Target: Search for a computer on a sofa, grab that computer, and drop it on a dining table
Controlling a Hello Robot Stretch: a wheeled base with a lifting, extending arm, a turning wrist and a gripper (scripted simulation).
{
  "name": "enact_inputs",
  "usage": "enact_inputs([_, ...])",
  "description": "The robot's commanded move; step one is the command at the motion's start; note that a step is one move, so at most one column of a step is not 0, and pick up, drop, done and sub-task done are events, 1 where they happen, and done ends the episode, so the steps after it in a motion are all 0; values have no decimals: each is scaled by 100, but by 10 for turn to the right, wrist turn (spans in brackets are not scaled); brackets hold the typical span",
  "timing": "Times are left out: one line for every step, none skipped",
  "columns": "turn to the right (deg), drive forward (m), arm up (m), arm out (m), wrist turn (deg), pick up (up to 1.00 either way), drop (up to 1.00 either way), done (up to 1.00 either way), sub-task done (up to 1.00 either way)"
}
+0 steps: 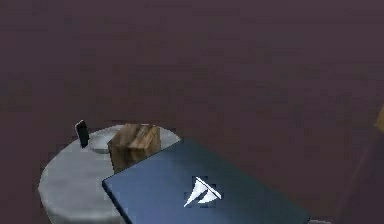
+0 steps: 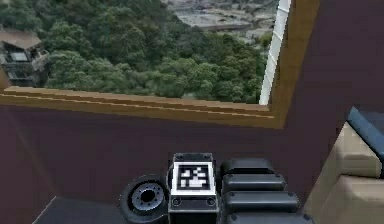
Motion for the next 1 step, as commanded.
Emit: enact_inputs([-30,0,0,0,0,0,0,0,0])
